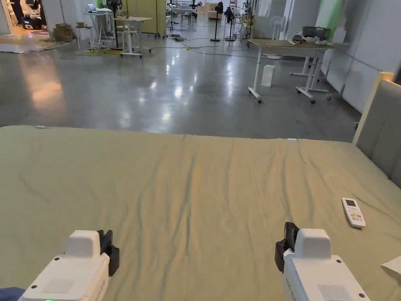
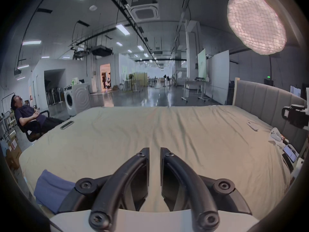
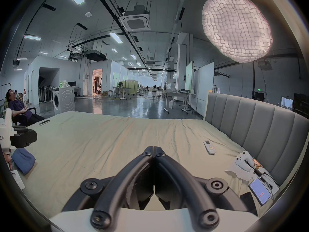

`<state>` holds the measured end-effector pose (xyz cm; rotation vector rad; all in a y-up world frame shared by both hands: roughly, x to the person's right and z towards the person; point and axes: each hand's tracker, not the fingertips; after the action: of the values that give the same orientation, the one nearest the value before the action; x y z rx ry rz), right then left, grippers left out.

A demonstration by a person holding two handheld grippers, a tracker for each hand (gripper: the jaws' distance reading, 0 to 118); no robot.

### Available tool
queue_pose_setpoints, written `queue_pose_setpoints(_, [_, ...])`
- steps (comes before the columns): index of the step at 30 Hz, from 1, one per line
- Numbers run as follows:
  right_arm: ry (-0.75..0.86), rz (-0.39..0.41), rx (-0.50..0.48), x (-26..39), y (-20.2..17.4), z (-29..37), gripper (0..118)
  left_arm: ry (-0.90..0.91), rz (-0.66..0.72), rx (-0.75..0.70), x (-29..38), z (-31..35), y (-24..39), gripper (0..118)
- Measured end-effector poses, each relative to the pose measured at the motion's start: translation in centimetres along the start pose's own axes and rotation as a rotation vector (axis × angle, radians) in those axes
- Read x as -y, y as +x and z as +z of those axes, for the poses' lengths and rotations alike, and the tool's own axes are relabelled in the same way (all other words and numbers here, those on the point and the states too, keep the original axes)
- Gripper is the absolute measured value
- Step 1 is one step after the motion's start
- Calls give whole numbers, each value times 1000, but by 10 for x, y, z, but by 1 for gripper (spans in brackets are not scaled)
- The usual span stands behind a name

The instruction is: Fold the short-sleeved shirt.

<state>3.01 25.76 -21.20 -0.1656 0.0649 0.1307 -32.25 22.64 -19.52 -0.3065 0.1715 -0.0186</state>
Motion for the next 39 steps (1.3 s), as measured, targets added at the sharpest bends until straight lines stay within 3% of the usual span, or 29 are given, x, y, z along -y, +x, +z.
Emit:
queue_pose_setpoints(1, [0,-2,-2,0,1,0,0,17,5,13,-10,15,14,7])
queue_pose_setpoints(4, [6,-9,-2,-1,2,1,0,48,1,17,-22,22,28,5])
queue_pose_setpoints(30, [24,-58,-20,-1,7,-5,1,124,-25,-1,-31,22,43,5])
queue_pose_setpoints(32, [26,-51,-23,-1,6,-6,32,129,-26,-3,-31,22,44,17])
queue_pose_setpoints(34, [23,-37,-24,-3,4,-5,73,131,-22,-14,-31,22,43,51])
queue_pose_setpoints(36, [39,-25,-8,-3,2,-4,79,134,-12,-25,-32,22,43,69])
queue_pose_setpoints(39, [50,-17,10,-5,1,-3,103,143,-15,-39,-31,23,42,76])
